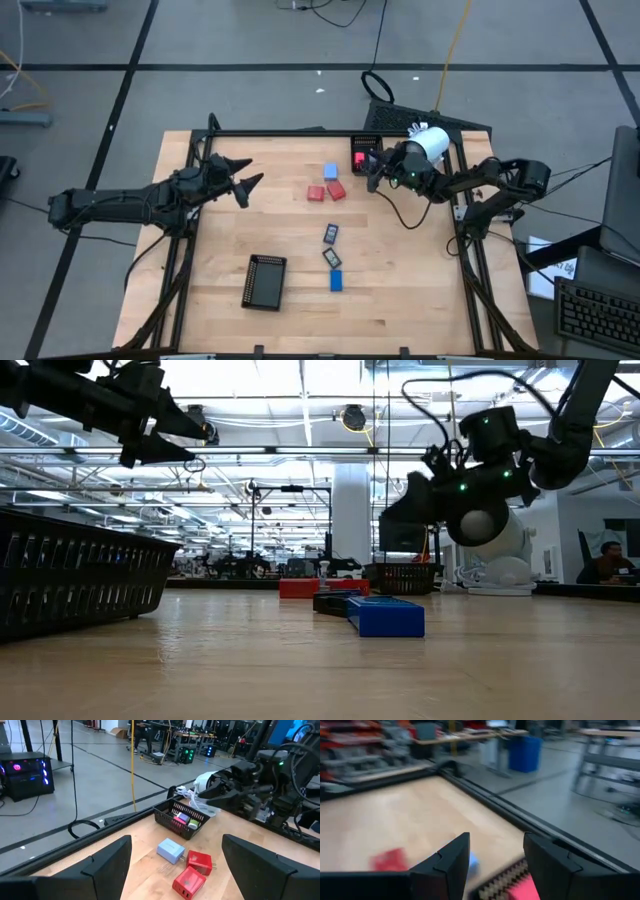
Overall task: Pick & Place Office items
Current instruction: Put the left red charger adapter into the top black basket
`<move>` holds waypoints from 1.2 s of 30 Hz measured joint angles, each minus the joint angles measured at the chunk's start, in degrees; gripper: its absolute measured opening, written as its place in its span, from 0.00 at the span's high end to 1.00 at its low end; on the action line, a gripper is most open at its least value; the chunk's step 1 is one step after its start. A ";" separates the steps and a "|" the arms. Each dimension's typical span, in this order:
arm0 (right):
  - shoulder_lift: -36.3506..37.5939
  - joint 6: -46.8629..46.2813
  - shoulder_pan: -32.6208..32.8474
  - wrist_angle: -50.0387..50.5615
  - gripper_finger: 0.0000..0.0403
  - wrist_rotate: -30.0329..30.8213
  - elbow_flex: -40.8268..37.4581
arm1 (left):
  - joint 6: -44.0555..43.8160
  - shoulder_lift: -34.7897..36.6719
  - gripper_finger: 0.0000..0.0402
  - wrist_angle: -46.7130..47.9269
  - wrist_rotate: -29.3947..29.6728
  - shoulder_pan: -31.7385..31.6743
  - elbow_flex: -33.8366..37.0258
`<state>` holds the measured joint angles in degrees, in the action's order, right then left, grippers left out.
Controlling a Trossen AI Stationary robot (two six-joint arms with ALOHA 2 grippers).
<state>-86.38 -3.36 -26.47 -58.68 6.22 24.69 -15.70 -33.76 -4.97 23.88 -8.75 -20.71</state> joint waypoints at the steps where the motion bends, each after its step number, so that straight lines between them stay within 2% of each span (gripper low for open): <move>1: 0.63 -0.01 0.31 -0.13 0.56 -1.44 0.00 | -0.42 0.00 0.23 0.04 0.00 0.00 0.00; 9: 8.48 1.18 4.34 1.29 0.57 -9.16 0.00 | -4.82 -0.75 0.23 0.70 -0.25 0.04 0.00; 14: 15.95 4.52 7.57 6.52 0.55 -9.45 0.00 | -7.33 -5.38 0.23 0.58 -3.33 0.04 -0.02; 22: 23.07 4.55 9.66 10.04 0.52 -9.49 0.00 | -7.10 -19.14 0.23 -5.52 -4.55 0.04 -0.02; 32: 22.17 6.01 9.72 10.27 0.53 -9.38 0.00 | -0.57 -40.25 0.23 -29.43 -4.58 -0.22 -0.15; 36: 21.95 6.01 9.72 10.29 0.52 -9.36 0.00 | 0.32 -47.28 0.23 -30.28 -5.80 -2.47 -3.17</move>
<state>-64.44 2.66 -16.75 -48.39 -3.14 24.69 -15.39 -81.04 -35.25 18.07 -11.22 -23.88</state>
